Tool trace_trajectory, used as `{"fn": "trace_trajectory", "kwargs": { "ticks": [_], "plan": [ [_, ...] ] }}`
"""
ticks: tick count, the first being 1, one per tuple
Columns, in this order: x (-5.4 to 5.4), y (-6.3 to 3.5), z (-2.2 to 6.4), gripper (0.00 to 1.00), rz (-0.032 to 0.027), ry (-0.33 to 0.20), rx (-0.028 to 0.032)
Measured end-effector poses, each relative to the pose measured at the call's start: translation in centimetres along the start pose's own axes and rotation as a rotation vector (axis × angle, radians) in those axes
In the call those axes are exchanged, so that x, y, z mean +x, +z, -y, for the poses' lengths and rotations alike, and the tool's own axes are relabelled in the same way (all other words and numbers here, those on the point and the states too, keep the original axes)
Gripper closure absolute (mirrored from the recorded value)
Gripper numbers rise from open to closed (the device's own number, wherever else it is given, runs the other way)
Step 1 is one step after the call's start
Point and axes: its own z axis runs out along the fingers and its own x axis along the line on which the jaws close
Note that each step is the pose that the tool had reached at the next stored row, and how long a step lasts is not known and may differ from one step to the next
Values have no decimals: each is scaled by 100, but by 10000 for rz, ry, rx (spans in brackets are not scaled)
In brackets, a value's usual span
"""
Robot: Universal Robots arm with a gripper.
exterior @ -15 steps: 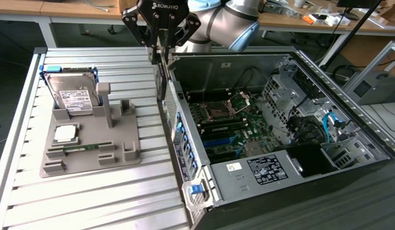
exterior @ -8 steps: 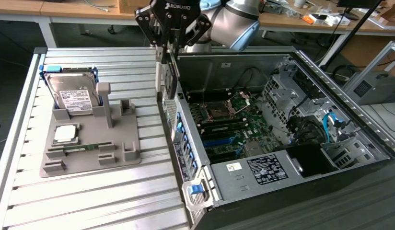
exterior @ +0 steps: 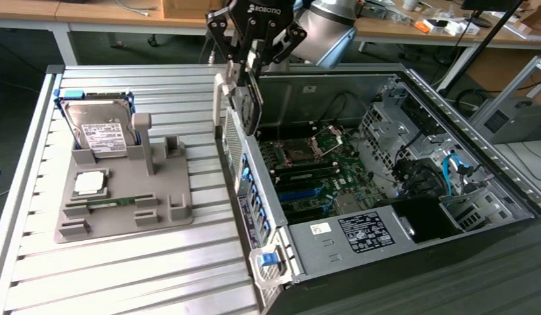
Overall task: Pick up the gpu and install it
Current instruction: 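Pick up the gpu and move the gpu toward the slot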
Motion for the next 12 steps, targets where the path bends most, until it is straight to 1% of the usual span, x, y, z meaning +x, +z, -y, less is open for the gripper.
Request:
{"fn": "trace_trajectory", "kwargs": {
  "ticks": [5, 6, 7, 10, 12],
  "plan": [
    [-188, -12, -5, 73, -184, 4, 17],
    [-230, -14, -7, 73, -227, 4, 19],
    [-290, -17, -8, 73, -287, 6, 20],
    [-411, -24, -10, 73, -408, 8, 23],
    [-468, -27, -12, 73, -459, 8, 24]
  ]
}}
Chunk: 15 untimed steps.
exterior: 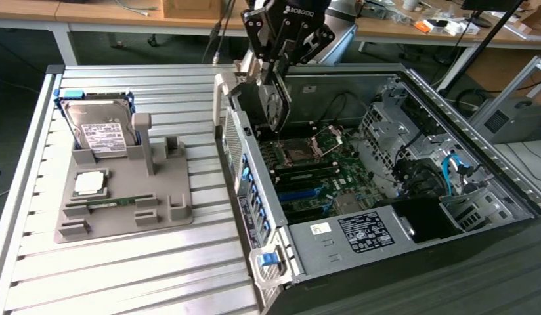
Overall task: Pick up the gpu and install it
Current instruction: 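Pick up the gpu and move the gpu toward the slot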
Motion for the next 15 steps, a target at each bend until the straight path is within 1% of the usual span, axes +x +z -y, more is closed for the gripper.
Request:
{"fn": "trace_trajectory", "kwargs": {
  "ticks": [6, 7, 8, 12, 13, 14, 15],
  "plan": [
    [-11, -1, 0, 73, -4, 1, 0],
    [-11, -1, 0, 73, 56, 1, 1],
    [-11, 0, -1, 73, 198, -2, -3],
    [-11, 5, 0, 73, 690, -10, -16],
    [-11, 7, 0, 73, 804, -12, -18],
    [-11, 7, 0, 73, 857, -12, -19],
    [-12, 8, 0, 73, 864, -13, -20]
  ]
}}
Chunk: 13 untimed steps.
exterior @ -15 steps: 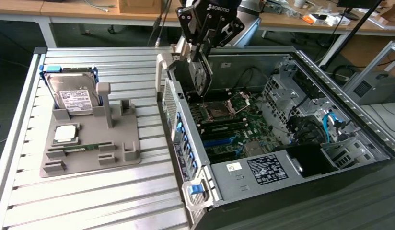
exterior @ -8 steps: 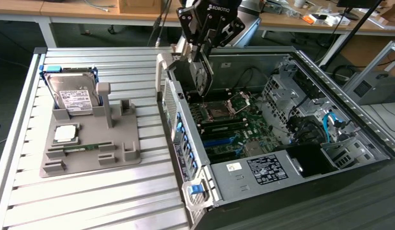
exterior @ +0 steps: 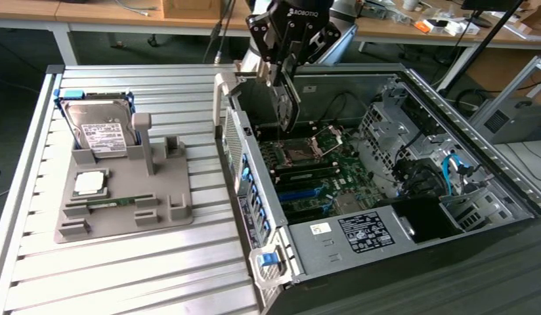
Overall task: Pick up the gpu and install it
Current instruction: 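Pick up the gpu and move the gpu toward the slot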
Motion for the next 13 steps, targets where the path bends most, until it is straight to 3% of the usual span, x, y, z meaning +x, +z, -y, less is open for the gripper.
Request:
{"fn": "trace_trajectory", "kwargs": {
  "ticks": [5, 10, 13],
  "plan": [
    [1, 0, 0, 73, 2, 0, 0],
    [-6, 17, 25, 73, 5, 3, 116],
    [-61, 42, 54, 73, 6, 3, 149]
  ]
}}
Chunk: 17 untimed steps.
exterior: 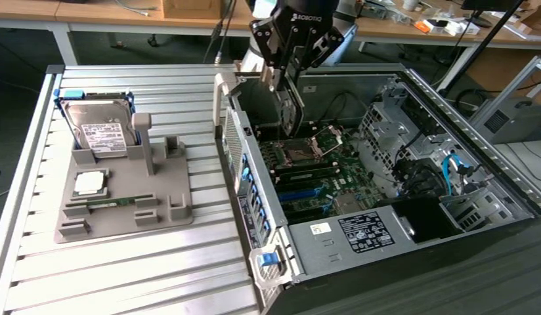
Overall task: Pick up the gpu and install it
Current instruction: 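Pick up the gpu and move the gpu toward the slot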
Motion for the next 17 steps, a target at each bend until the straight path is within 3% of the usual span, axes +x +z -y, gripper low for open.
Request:
{"fn": "trace_trajectory", "kwargs": {
  "ticks": [17],
  "plan": [
    [-433, 130, 71, 73, 3, 2, 140]
  ]
}}
